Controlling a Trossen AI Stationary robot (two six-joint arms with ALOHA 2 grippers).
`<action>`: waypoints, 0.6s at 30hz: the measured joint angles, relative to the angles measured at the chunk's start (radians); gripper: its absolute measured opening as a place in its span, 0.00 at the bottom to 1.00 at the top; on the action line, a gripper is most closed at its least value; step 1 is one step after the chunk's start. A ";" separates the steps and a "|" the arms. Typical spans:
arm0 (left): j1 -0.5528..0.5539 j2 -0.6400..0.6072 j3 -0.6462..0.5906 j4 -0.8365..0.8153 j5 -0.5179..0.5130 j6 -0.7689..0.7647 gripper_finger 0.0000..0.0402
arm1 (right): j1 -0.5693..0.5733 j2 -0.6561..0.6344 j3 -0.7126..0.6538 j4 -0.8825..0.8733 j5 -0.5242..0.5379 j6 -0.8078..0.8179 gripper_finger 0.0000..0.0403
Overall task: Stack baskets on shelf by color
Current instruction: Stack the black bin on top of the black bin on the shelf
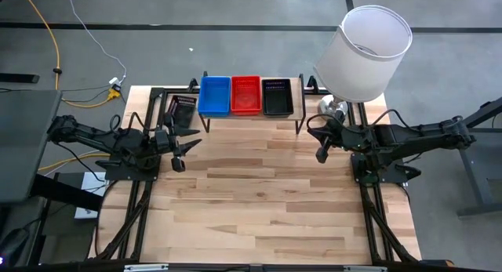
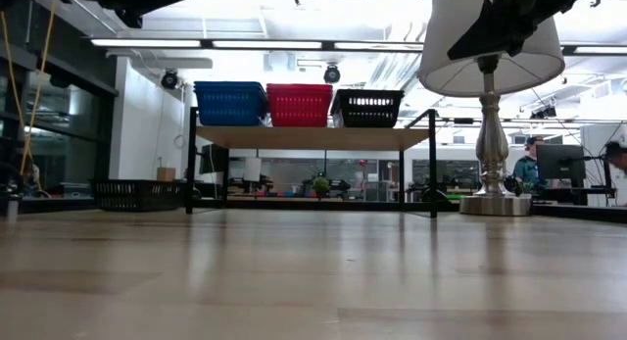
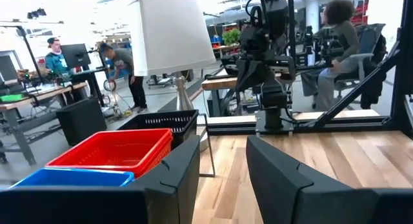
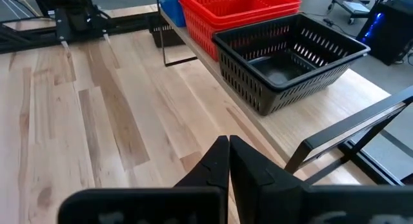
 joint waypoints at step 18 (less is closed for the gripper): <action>0.011 0.088 0.067 -0.561 -0.123 -0.348 0.39 | 0.000 0.000 0.000 -0.001 0.000 0.031 0.00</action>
